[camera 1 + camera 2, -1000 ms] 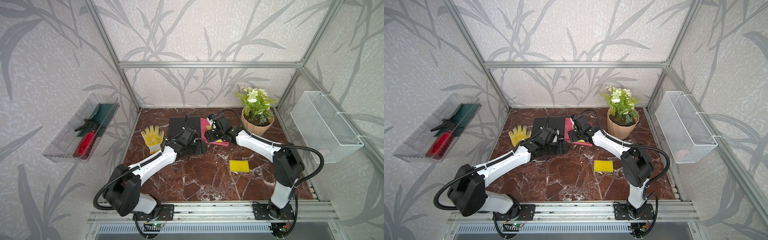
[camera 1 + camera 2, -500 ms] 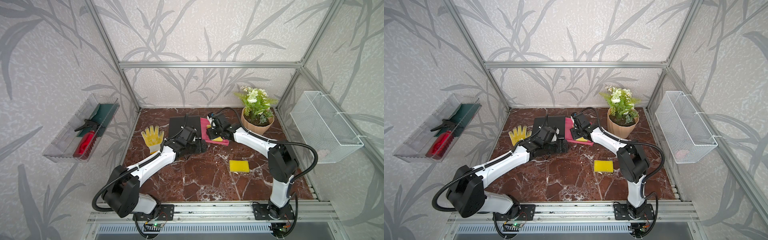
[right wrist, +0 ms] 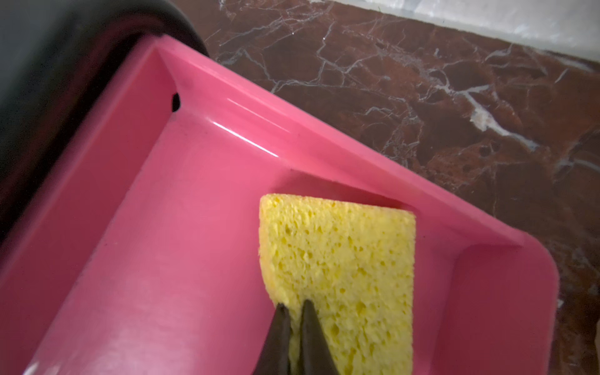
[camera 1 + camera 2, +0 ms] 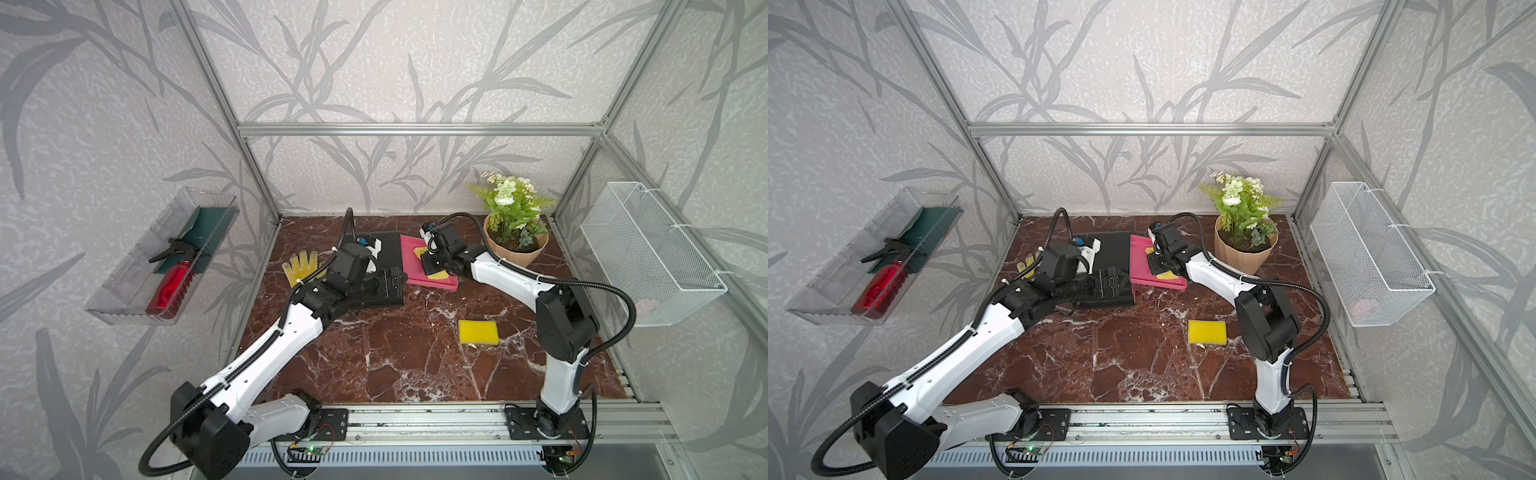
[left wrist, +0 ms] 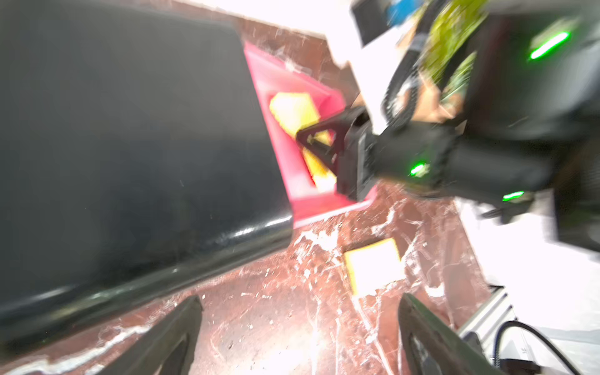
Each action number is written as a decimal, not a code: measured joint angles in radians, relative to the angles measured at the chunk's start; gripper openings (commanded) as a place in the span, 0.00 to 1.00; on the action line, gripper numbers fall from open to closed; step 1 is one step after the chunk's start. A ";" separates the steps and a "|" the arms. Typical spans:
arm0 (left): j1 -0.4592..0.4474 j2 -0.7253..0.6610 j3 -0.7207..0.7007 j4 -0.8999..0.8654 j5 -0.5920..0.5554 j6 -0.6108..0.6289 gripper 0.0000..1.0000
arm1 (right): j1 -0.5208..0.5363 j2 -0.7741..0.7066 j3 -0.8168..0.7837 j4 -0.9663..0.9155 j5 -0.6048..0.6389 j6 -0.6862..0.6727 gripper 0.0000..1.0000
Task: Take the sponge out of the drawer
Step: Pick up the sponge from the drawer.
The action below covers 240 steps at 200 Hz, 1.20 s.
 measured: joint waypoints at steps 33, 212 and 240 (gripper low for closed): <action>0.052 0.019 0.140 -0.095 0.057 0.029 0.89 | 0.026 -0.145 -0.093 0.029 0.015 -0.152 0.07; 0.122 0.249 0.395 -0.316 0.399 0.109 0.65 | 0.239 -0.513 -0.241 0.056 -0.090 -0.817 0.06; 0.122 0.259 0.399 -0.338 0.407 0.123 0.56 | 0.240 -0.511 -0.233 0.029 -0.108 -0.843 0.07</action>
